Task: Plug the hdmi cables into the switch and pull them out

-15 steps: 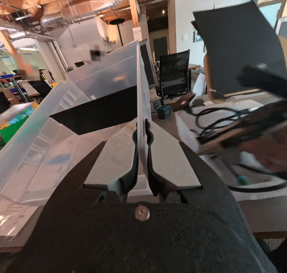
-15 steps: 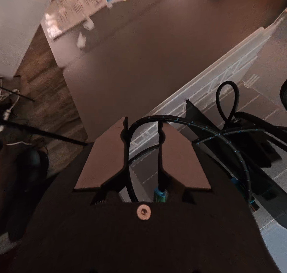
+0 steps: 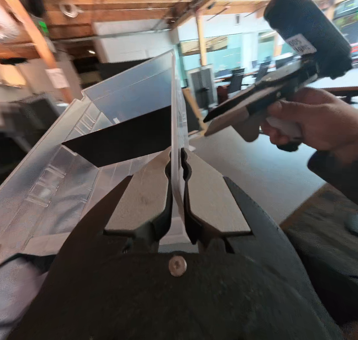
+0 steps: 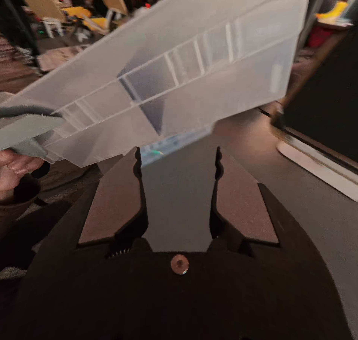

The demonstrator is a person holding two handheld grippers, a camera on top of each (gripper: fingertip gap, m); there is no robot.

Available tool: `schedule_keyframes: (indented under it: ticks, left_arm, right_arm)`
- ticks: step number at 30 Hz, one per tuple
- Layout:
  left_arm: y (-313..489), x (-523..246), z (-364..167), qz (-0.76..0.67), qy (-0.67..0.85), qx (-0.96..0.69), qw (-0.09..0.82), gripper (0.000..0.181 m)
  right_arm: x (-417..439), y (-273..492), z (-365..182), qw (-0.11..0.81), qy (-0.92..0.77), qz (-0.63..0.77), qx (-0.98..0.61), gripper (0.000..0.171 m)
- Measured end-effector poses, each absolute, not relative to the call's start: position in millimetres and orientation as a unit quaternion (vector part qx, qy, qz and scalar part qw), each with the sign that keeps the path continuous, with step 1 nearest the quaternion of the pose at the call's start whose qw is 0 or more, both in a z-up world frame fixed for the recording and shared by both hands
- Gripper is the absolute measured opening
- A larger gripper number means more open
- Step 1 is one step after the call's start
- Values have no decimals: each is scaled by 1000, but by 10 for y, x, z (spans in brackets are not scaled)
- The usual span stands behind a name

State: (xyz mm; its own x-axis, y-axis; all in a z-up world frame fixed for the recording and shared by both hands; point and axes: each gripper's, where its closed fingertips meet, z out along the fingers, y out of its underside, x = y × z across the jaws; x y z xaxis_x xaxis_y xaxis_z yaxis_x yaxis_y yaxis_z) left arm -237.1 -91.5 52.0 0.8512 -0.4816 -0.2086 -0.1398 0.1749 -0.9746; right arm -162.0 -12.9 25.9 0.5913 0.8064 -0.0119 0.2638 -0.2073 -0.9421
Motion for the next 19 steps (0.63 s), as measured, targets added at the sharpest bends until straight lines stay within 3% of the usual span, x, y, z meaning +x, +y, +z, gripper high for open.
schedule_keyframes:
  ticks: [5, 10, 12, 17, 19]
  left_arm:
    - [-760, -1031, -154, -211, 290, -655, 665, 1]
    - [-515, 47, -867, -219, 333, -681, 614, 1]
    - [-495, 370, -1043, -217, 355, -690, 592, 15]
    - [-783, 244, -727, -283, 362, -688, 561, 51]
    - [-889, -170, -564, -305, 359, -686, 555, 51]
  right_arm:
    - [-127, -188, 153, 522, -278, 255, -765, 75]
    - [352, -260, -120, 509, -239, 272, -781, 76]
    - [423, -263, -309, 496, -247, 249, -794, 76]
    - [384, -439, -609, 461, -279, 233, -810, 75]
    - [69, -599, -644, 443, -313, 263, -798, 74]
